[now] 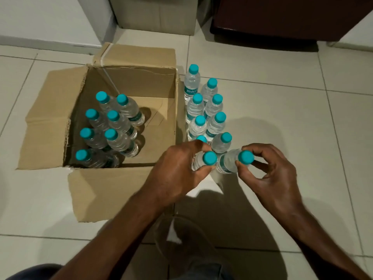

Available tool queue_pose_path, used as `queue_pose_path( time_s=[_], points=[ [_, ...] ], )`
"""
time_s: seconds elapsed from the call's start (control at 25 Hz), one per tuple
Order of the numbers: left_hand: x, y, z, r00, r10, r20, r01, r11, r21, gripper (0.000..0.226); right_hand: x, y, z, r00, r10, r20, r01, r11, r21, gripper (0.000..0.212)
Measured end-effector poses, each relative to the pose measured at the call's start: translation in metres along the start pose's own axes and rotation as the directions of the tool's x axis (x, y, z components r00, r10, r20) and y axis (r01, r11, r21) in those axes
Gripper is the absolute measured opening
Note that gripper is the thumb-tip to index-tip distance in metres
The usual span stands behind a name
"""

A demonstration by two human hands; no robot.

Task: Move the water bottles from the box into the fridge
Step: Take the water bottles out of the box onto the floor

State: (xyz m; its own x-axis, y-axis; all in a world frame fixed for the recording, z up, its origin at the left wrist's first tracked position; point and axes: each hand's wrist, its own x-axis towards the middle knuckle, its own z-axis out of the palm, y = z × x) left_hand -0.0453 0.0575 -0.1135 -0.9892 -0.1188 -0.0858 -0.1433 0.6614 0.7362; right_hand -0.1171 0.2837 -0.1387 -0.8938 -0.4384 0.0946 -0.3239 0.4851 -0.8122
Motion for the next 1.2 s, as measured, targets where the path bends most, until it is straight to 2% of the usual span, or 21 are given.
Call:
queue_pose_path(
  time_s=[0.16,0.36,0.6,0.92,1.0,1.08,1.2],
  points=[
    [0.016,-0.011,0.024,0.994,-0.013,0.111,-0.002,0.990,0.141,0.053,-0.001,0.026,0.011,0.998,0.059,-0.005,-0.059,0.998,-0.020,0.031],
    [0.025,-0.022,0.047,0.977,-0.009,0.211,-0.035,0.978,0.203,0.046,-0.003,0.040,0.022,0.995,0.104,0.010,-0.103,0.994,-0.031,0.036],
    [0.030,-0.028,0.059,0.980,-0.064,0.188,0.017,0.970,0.241,0.047,-0.003,0.043,0.032,0.988,0.131,0.085,-0.124,0.989,-0.078,0.042],
    [0.027,-0.022,0.053,0.984,-0.037,0.176,-0.005,0.972,0.233,0.049,0.001,0.039,0.032,0.976,0.185,0.117,-0.175,0.981,-0.089,0.051],
    [0.025,-0.017,0.047,0.987,-0.013,0.161,-0.026,0.971,0.237,0.050,0.001,0.032,0.030,0.976,0.197,0.087,-0.191,0.979,-0.074,0.051],
    [0.022,-0.013,0.035,0.992,0.012,0.124,-0.040,0.973,0.226,0.049,0.003,0.022,0.027,0.986,0.164,-0.002,-0.164,0.985,-0.052,0.044],
    [0.018,-0.013,0.009,1.000,0.007,-0.020,-0.004,0.988,0.152,0.041,0.013,-0.002,0.027,0.995,0.058,-0.083,-0.057,0.998,0.014,0.035]
  ],
)
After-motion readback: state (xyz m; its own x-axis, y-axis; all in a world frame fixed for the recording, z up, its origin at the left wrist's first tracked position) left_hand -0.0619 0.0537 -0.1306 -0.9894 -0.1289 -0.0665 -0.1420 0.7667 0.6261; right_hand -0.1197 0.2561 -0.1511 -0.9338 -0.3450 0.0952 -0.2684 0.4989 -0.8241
